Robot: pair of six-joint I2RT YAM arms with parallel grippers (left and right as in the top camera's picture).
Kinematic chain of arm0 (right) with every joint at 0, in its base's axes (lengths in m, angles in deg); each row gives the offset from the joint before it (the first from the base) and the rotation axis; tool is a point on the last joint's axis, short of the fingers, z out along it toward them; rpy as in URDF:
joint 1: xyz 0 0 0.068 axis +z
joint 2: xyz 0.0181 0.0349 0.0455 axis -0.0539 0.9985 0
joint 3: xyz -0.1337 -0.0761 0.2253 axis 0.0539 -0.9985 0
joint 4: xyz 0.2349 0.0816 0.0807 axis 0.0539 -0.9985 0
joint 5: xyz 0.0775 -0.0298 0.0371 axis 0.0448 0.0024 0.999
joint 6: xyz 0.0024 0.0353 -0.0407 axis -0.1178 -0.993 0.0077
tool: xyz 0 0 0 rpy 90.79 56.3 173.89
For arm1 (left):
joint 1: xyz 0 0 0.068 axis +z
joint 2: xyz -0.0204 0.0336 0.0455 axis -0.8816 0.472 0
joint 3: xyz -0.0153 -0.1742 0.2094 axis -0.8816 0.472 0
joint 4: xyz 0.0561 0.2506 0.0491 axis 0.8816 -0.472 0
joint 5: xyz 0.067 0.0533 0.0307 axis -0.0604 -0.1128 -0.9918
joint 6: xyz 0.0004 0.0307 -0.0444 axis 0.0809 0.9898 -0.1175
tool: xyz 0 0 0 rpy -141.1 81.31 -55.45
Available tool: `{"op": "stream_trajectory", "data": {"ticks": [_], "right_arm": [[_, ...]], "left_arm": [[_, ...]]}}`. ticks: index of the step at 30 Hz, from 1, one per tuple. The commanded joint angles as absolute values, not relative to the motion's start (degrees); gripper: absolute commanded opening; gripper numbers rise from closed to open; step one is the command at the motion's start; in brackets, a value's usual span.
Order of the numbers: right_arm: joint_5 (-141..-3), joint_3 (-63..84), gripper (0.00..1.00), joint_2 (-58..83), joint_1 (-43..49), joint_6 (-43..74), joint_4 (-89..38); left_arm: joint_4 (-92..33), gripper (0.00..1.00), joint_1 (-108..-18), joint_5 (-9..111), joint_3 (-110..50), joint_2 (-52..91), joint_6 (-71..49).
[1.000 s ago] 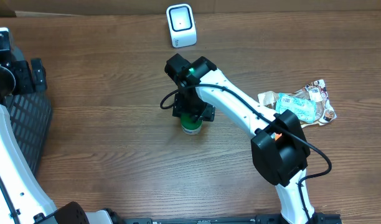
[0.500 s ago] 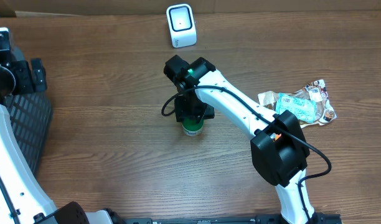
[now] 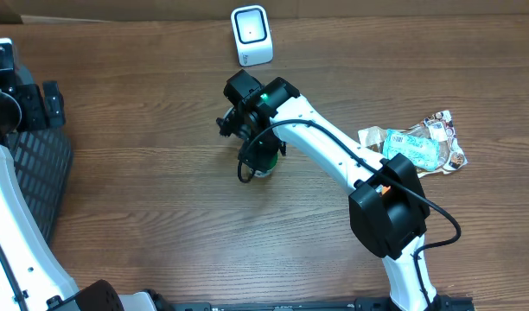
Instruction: Scan the item barcode
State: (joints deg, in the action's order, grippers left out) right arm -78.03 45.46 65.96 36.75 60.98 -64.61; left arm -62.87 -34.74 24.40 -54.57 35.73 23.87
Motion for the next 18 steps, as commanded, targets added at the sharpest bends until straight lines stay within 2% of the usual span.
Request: {"op": "stream_trajectory", "data": {"ticks": [1,4,8,9,12,18], "right_arm": [[-77.3,47.58,0.69,64.85,36.99,78.16,-65.35],[-76.12,47.54,0.74,64.85,36.99,84.37,-66.8],[-75.25,47.54,0.78,64.85,37.03,84.72,-66.84],[-73.94,47.54,0.81,64.85,37.03,83.56,-67.04],[-68.85,47.54,1.0,64.85,37.01,74.54,-67.8],[-71.97,47.8,1.0,64.82,37.01,47.45,-68.07]], "left_arm": [[-62.65,1.0,-34.85,24.42,-54.81,36.03,25.14],[-62.65,1.0,-34.85,24.42,-54.81,36.03,25.14],[-62.65,1.0,-34.85,24.42,-54.81,36.03,25.14],[-62.65,1.0,-34.85,24.42,-54.81,36.03,25.14],[-62.67,1.0,-34.85,24.42,-54.81,36.03,25.14],[-62.67,1.0,-34.85,24.42,-54.81,36.03,25.14]]}}
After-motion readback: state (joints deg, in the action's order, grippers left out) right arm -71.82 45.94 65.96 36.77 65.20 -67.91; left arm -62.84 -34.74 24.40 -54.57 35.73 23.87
